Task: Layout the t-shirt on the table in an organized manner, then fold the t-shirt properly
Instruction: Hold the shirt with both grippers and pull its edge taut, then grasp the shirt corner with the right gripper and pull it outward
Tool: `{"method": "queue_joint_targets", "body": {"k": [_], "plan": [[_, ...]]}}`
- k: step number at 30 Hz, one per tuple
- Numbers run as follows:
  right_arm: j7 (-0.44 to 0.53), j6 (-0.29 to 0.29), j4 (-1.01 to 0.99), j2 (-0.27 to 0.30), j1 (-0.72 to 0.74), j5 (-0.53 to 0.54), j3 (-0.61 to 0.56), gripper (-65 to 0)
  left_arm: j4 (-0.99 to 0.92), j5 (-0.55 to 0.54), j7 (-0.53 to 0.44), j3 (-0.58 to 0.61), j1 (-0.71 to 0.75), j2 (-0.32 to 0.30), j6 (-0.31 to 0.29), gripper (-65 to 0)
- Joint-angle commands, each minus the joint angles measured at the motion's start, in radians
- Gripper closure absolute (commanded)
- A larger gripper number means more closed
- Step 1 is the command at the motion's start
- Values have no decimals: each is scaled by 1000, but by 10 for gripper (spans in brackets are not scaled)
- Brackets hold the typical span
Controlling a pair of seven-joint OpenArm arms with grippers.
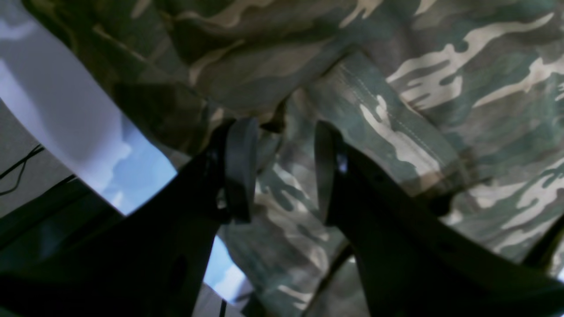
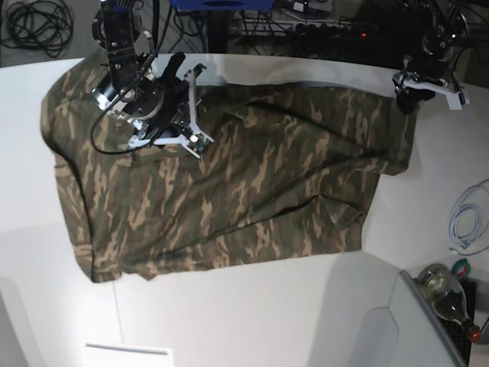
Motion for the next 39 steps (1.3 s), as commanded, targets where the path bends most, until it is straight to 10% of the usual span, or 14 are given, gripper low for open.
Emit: {"method": "queue_joint_targets", "body": {"k": [1,8,14,22,26,28,39], "plan": [[17,0,20,-4,8,6,0,-207,-7,1,0,-4,-7,-19,3,-397],[17,0,26,-8,6,14,36,-207,-93,65,0,18,-82,-25,3,-385],[11,0,133,-28,-17,364,330,-215,-88,82,1,42,-93,-23,3,-7],[-51,0,141,-28,-21,542,769,-216,2,90,7,42,-70,-26,3,0],[-74,0,77,-21,0,543,921,-357,67,90,7,44,-52,-22,4,0],[-103,0,72,-11,-4,545,915,-438,76,90,7,44,-49,-20,6,0],[-109,0,69,79,-30,540,432,-405,76,91,7,44,-49,-23,8,0]]}}
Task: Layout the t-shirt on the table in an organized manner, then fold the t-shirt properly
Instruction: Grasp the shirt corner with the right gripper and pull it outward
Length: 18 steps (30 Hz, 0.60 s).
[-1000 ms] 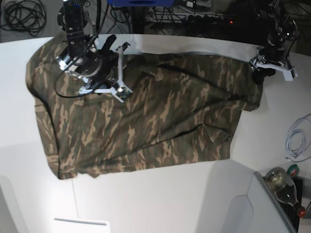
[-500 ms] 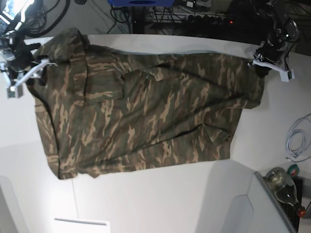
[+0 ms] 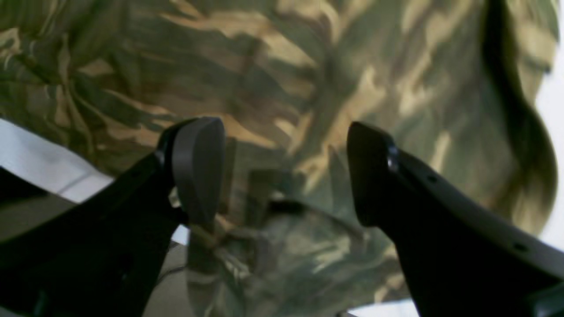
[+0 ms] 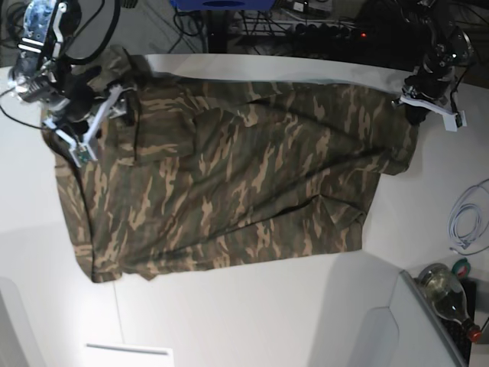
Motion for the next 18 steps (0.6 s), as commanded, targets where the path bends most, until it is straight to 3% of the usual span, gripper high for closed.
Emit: {"method": "queue_joint_targets", "body": {"k": [1,8,14,16,18], "plan": [[21,1,9,12,28,19,-29,-405,17,-12,-18,-3,-2,-17,-1,0],[21,-123,-112,64,135,19,-169,-404,18,-12,-18,-3,10,-17,-1,0],[90,-206,-109,90,115,19,-144,-392,25,-12,-18,-3,26,-17,-1,0],[121,-243,-37,90,65,19,-92,-333,25,-12,-18,-3,27,-19,-1,0],[128,-272,-26,95,48,19,-43,-192,25,-12,-18,-3,32,-19,-1,0]]}}
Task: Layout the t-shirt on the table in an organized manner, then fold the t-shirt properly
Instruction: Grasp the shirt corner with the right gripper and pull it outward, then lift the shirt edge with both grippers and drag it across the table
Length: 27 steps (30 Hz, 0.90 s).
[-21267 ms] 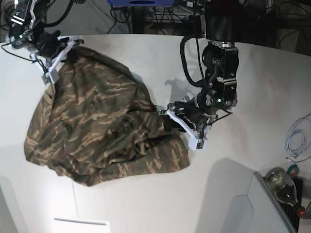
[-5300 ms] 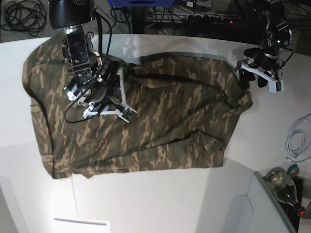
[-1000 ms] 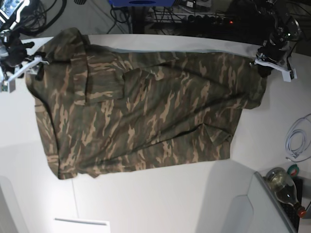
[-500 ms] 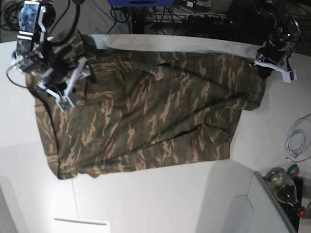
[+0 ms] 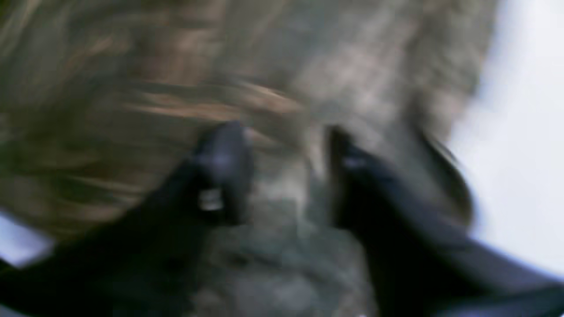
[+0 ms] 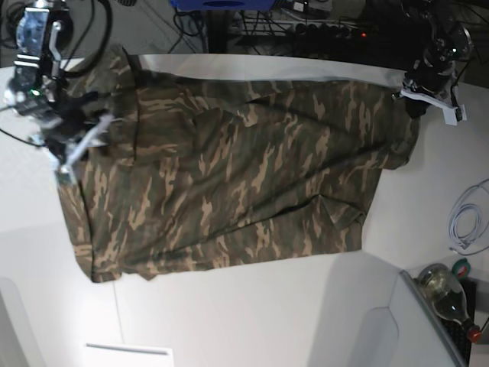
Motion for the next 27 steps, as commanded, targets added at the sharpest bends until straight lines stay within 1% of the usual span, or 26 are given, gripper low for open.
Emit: {"method": "queue_joint_targets", "body": {"k": [1,2,3,4,5,6,7,9,11,13,14,15,17,19,21,23,25,27], "plan": [[18,-8,-7,9,21,17,17,-113,19,-12,-18,-4,3,-16,-2,0],[17,-12,-58,11,37,17,40,-32,19,-12,-18,-4,3,-16,-2,0],[17,-12,-115,12,58,17,60,0,19,-12,-18,-4,0,-14,-2,0],[17,-11,-175,24,84,17,72,-2,19,-12,-18,-1,-3,-13,-2,0],[17,-11,-227,40,107,17,77,-23,17,-12,-18,16,-5,-11,0,0],[17,-9,-290,54,133,17,74,-26,16,-12,-18,42,-7,-14,3,0],[20,-9,-346,61,161,17,74,-20,16,-12,-18,71,-7,-14,20,0],[23,-9,-449,67,225,17,74,0,17,-12,-24,128,-11,-14,72,0],[33,-9,-532,100,282,17,74,0,14,-12,-26,186,-39,-14,103,0],[84,-9,-633,115,348,17,74,0,3,-14,-26,233,-74,-11,120,0],[119,-8,-686,132,383,17,74,0,-6,-14,-26,249,-100,-11,132,0],[147,-8,-742,149,419,17,68,0,-23,-14,-26,263,-131,-11,159,0],[196,-8,-850,175,492,17,11,0,-66,-14,-26,295,-192,-14,209,0],[274,-8,-980,212,571,17,-78,0,-119,-14,-26,334,-269,-18,245,0],[365,-12,-1086,228,641,17,-150,0,-167,-14,-26,360,-336,-18,256,0],[455,-14,-1189,241,712,17,-198,0,-213,-14,-27,383,-402,-18,259,0],[515,-14,-1244,253,759,17,-230,0,-228,-14,-21,391,-439,-10,259,0],[534,-14,-1220,265,767,17,-256,0,-202,-14,-18,391,-445,2,259,0]]}}
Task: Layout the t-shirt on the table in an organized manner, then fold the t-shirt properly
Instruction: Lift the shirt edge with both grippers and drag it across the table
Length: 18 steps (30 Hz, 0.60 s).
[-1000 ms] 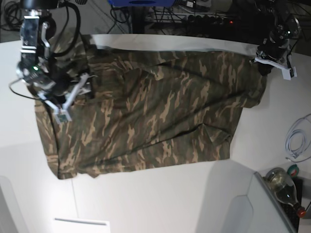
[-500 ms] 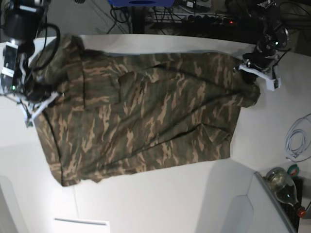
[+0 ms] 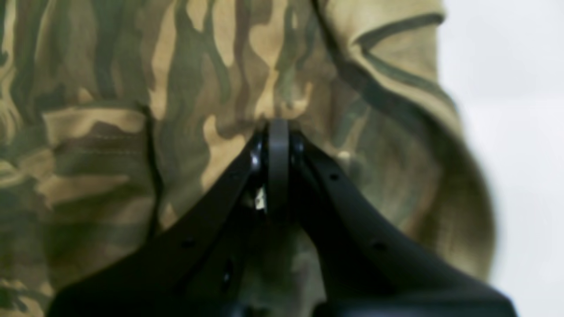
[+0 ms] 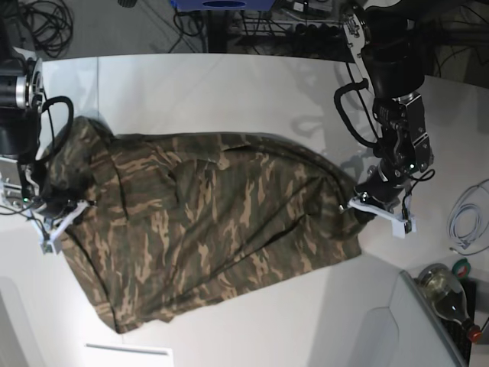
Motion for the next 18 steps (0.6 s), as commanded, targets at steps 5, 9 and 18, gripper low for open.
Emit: {"method": "queue_joint_targets", "body": {"k": [5,9,18], "plan": [[-121,-4,395,34,-142,8,-26,-65,136,-11,11,-12,69,14,-4,0],[-302,-4,797,2,-336,8,-31,-345,225,-11,13,-12,146,13,-4,0],[-302,-76,900,-103,-441,6,-33,-425,257,-14,10,-12,227,-4,-4,0]]}}
